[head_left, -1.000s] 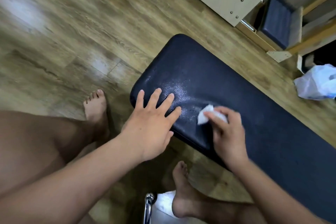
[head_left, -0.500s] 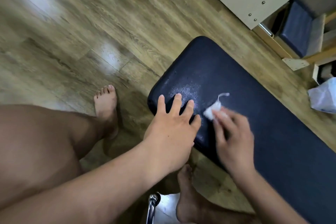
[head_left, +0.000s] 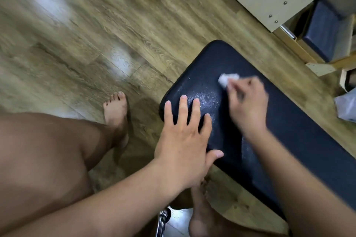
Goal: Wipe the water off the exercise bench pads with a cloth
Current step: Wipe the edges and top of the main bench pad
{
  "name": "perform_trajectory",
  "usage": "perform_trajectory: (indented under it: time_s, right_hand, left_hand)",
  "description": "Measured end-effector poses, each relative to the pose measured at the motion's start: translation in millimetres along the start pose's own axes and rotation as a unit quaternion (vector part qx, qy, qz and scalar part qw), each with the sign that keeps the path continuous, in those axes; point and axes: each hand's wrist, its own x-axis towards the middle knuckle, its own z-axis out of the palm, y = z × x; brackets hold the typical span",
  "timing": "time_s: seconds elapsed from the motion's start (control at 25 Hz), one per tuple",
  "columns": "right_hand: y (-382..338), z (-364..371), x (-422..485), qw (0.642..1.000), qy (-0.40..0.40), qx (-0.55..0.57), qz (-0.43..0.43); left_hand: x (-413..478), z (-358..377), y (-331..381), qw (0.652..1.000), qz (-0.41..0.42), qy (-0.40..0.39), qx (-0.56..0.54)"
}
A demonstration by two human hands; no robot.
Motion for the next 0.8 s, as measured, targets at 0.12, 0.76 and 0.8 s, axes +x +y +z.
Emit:
perform_trajectory:
  time_s: [0.12,0.76,0.8]
  right_hand:
    - [-26.0,-29.4,-102.6,0.986,-0.097,0.089,-0.101]
    - [-73.5,-3.9,-17.9,0.902,-0.252,0.170,-0.307]
    - [-71.0,-3.7,-2.8,0.879,-0.276,0.161,-0.353]
  left_hand:
    - [1.4,-13.3,3.1,1.000,0.010,0.003,0.028]
    - [-3.5,4.1,32.6,0.993,0.084,-0.079,0.026]
    - [-1.9,4.1,32.2,0.993,0.075,-0.087,0.021]
